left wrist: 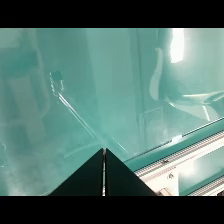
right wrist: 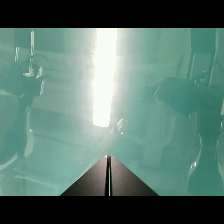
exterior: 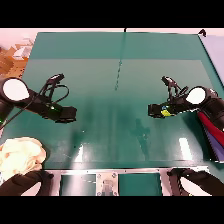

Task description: Fold the shirts.

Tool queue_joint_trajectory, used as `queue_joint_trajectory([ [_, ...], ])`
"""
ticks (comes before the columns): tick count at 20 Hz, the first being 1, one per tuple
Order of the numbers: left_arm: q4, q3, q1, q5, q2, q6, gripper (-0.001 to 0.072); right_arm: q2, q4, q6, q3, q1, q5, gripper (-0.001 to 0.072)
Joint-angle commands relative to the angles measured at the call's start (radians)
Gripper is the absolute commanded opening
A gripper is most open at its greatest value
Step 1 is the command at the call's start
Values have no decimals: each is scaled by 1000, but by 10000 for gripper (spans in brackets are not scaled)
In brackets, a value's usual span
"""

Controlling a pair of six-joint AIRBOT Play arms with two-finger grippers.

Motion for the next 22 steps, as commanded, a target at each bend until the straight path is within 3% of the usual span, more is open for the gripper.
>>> queue_joint_trajectory([
  [1, 3, 0, -1, 0, 1, 1, 18, 1, 0, 0, -1, 1, 0, 14],
  [5, 123, 0, -1, -59, 1, 3, 18, 1, 0, 0, -1, 1, 0, 13],
  [9, 596, -46, -1, -229, 1, -78, 20, 1, 0, 0, -1, 1, 0, 14],
  [10, 702, -89, -1, -246, 1, -100, 212, 1, 0, 0, -1, 1, 0, 14],
  [11, 758, -143, -1, -242, 1, -124, 660, 1, 0, 0, -1, 1, 0, 14],
  [13, 782, -282, 11, -175, 1, -153, 712, 1, 0, 0, -1, 1, 0, 14],
  [19, 838, -529, 21, -23, -10, -205, 694, 0, 0, 0, -1, 0, -1, 13],
  [20, 841, -528, 25, -6, -8, -204, 546, 1, 0, 0, -1, 1, 0, 14],
  [21, 846, -525, 25, 2, -8, -200, 248, 1, 0, 0, -1, 0, -1, 14],
  [22, 850, -515, 25, -2, -8, -191, 19, 1, 0, 0, -1, 0, -1, 13],
])
